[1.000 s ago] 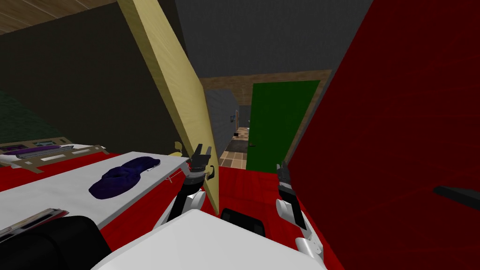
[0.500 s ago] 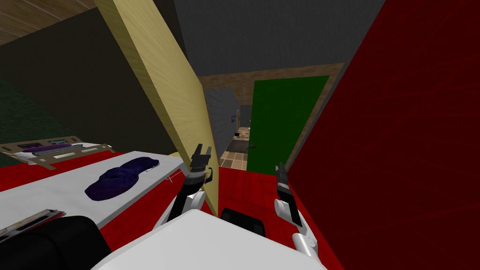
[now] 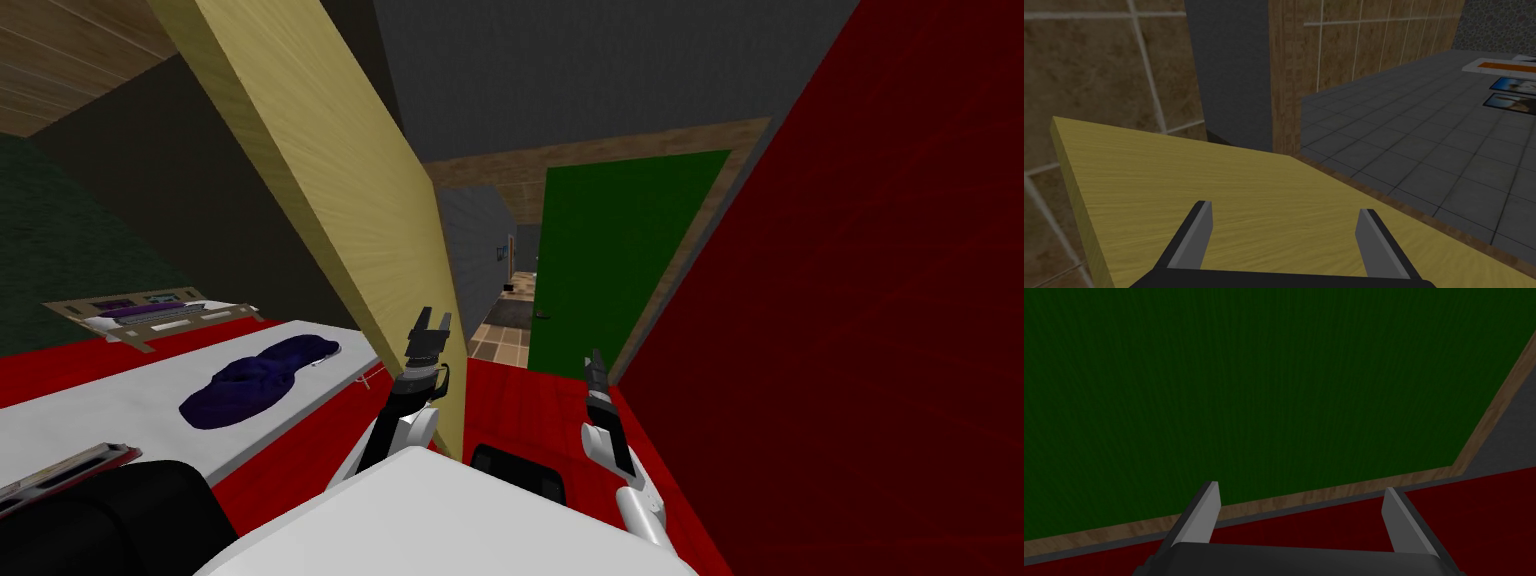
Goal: Pull the door open
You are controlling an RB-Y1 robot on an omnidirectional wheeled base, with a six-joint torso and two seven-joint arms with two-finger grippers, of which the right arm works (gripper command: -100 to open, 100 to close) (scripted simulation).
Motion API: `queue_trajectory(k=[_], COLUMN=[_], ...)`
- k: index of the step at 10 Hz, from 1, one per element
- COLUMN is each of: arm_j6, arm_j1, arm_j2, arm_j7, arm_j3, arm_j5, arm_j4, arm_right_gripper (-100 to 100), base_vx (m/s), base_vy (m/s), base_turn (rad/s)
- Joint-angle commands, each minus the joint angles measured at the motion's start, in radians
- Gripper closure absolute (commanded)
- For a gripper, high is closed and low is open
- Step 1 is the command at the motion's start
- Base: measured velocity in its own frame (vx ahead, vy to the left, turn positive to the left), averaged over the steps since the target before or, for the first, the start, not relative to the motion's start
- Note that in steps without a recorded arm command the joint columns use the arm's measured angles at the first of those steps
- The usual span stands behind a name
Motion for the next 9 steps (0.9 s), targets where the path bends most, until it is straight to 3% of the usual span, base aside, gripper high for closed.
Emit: queue_trajectory(k=[1, 9], arm_j6=[-0.009, -0.06], arm_j1=[-0.01, -0.108], arm_j2=[0.002, 0.024], arm_j7=[0.003, 0.036], arm_j3=[-0.001, -0.015], arm_j5=[-0.002, -0.024], arm_j4=[0.035, 0.276], arm_right_gripper=[-100, -100], base_vx=[0.07, 0.089], base_vy=[-0.02, -0.016], base_turn=[0.024, 0.071])
